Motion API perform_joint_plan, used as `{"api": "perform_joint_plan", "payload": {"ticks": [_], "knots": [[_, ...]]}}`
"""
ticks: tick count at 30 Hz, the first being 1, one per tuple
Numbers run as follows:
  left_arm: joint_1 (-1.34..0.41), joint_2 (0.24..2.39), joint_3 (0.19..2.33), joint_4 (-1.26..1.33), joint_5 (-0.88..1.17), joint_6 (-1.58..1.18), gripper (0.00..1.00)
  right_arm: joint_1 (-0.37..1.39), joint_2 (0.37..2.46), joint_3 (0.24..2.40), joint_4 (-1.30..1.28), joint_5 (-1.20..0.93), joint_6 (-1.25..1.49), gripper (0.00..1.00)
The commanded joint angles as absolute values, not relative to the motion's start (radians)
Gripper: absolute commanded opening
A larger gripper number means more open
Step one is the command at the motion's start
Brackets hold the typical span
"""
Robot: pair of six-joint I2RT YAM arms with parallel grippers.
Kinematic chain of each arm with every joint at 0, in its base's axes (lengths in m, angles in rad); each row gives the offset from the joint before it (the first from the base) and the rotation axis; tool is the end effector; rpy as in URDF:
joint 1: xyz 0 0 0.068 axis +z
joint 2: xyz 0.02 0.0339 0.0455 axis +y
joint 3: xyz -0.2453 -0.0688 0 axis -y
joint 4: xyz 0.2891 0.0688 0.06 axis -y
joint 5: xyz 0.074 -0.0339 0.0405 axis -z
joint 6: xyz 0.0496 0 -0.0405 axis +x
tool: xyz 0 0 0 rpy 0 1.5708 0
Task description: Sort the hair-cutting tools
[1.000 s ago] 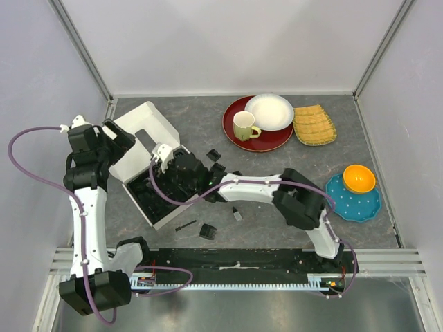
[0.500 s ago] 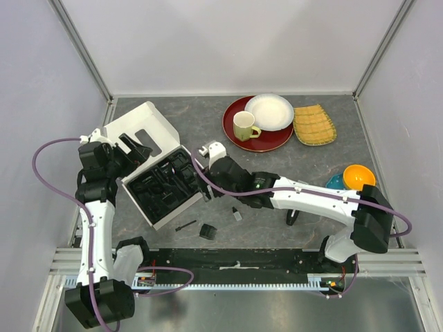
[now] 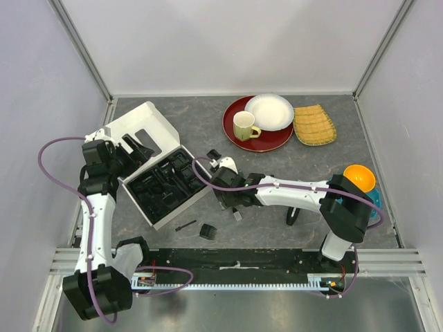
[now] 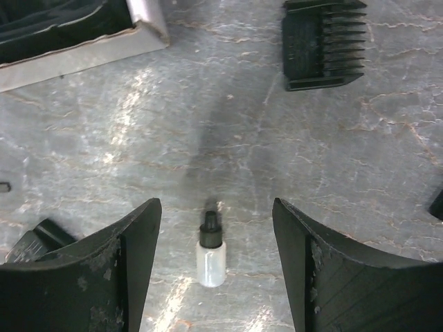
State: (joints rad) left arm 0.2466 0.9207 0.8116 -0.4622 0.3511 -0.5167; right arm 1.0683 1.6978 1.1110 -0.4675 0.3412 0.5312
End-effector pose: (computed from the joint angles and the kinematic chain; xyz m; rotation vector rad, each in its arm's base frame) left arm 0.2630 0.0486 0.2717 -0.6047 2.0630 -0.5334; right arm 0.1998 0.3291 0.1417 -0.5620 2.4776 0.1761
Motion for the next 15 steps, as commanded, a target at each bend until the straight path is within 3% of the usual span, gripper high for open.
{"api": "perform_joint_plan", "payload": {"ticks": [1,15], "knots": [[0.255,0.939,0.815,-0.448,0.379,-0.492,0.92,1.037,1.706,1.098,-0.457,0.331,0.543,0.73],[0.268,0.951,0.808,-0.453,0.394,-0.503,0.91,1.009,1.689,0.970,-0.414,0.181,0.546,0.54]]}}
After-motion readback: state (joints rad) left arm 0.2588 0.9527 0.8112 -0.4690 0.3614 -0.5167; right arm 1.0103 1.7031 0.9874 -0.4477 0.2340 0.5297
